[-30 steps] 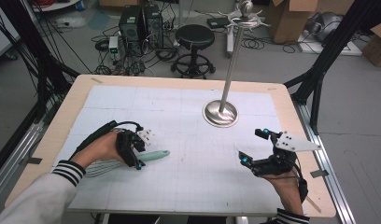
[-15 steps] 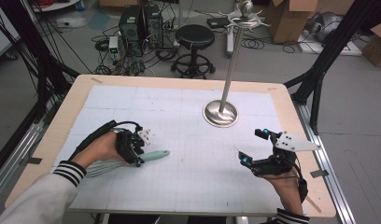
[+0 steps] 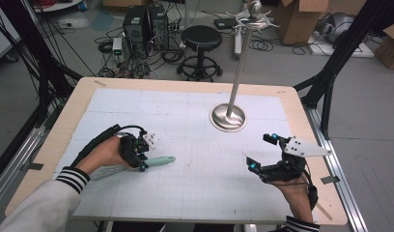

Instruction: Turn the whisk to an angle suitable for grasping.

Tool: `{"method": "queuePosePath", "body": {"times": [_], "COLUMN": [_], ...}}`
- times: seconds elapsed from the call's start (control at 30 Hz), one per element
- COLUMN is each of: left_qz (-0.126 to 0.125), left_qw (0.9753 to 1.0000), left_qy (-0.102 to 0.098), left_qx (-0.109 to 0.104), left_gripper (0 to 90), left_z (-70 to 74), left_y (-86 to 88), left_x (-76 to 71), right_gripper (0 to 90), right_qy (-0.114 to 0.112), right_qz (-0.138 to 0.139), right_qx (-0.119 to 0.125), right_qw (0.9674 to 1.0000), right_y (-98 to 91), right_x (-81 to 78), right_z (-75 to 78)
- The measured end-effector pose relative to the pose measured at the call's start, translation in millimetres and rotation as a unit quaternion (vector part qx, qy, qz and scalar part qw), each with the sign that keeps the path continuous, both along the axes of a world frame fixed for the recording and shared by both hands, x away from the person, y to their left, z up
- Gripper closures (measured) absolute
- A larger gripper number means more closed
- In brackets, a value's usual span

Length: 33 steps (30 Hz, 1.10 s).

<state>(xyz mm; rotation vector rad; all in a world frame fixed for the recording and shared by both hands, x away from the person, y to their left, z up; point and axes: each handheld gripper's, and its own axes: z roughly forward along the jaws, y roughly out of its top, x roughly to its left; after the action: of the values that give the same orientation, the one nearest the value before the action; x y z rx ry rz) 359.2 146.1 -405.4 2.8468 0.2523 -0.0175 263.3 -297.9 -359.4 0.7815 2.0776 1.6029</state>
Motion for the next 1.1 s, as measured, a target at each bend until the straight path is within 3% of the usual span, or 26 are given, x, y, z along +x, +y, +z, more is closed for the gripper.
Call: {"method": "queuePosePath", "body": {"times": [0.13,0.3,0.53,0.7,0.9,0.93,1.1], "left_qz": [-0.006,-0.002,-0.006,-0.013,-0.012,-0.011,-0.010], "left_qw": [1.0000,0.9999,0.9984,0.9950,0.9909,0.9889,0.9834], "left_qy": [-0.004,-0.009,-0.026,-0.040,-0.053,-0.057,-0.064], "left_qx": [0.001,-0.013,-0.051,-0.090,-0.123,-0.137,-0.169], "left_gripper": [69.3,69.5,69.5,69.5,69.4,69.5,69.4], "left_z": [1.8,9.0,24.7,40.5,60.8,65.1,76.9], "left_y": [2.7,6.2,13.2,20.5,27.6,28.2,28.3], "left_x": [-1.7,-2.7,-9.1,-15.6,-18.8,-19.8,-22.9], "right_gripper": [0.6,0.6,0.6,0.6,0.6,0.6,0.6], "right_qy": [-0.002,0.003,0.002,-0.002,-0.006,-0.006,-0.006], "right_qz": [0.001,0.002,0.001,0.003,0.004,0.004,0.005], "right_qx": [-0.001,-0.001,0.001,-0.001,-0.002,-0.001,-0.003], "right_qw": [1.0000,1.0000,1.0000,1.0000,1.0000,1.0000,1.0000], "right_y": [0.5,0.7,0.1,1.0,3.5,3.9,4.1], "right_x": [1.1,1.2,0.1,1.2,3.2,3.4,3.4], "right_z": [-0.8,-1.4,-0.4,0.4,2.8,3.0,2.9]}}
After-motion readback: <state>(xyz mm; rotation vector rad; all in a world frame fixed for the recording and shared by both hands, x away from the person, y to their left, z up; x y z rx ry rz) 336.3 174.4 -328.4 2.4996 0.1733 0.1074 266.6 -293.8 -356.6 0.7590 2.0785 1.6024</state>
